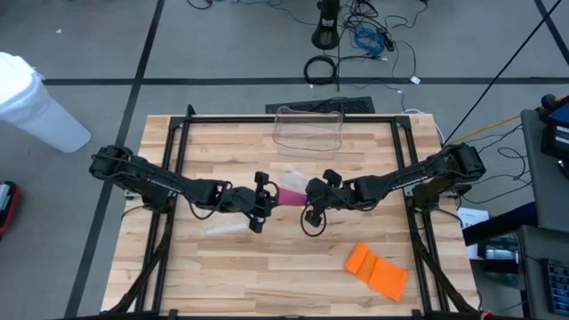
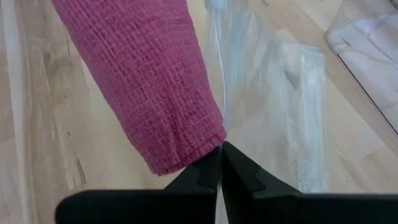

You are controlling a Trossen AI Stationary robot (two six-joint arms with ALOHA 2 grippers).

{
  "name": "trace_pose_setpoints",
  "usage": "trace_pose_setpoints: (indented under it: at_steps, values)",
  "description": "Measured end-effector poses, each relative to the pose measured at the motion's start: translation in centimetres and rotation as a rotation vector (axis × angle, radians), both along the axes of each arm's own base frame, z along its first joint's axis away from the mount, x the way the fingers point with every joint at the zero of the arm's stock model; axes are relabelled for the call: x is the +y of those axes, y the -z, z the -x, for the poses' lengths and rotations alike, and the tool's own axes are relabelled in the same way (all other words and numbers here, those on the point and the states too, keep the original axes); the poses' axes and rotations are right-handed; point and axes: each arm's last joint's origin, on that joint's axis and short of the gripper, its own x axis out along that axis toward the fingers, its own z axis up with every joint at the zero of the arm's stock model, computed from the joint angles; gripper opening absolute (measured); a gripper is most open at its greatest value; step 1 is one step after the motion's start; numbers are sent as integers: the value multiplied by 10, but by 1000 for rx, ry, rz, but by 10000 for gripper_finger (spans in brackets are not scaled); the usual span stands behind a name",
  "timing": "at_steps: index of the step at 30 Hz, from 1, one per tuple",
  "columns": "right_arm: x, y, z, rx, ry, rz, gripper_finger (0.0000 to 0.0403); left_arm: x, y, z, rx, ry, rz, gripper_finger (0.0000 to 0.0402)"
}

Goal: Roll bandage
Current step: Put the pink bandage into the zip bag

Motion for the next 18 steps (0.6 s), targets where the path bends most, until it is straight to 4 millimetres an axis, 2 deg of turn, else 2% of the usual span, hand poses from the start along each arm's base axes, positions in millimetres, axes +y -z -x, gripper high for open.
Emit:
trace_pose_setpoints:
  at_steps: [18]
  values:
    - [0,0,0,6,-18,19,0,0,0,0,4,-7,-4,27]
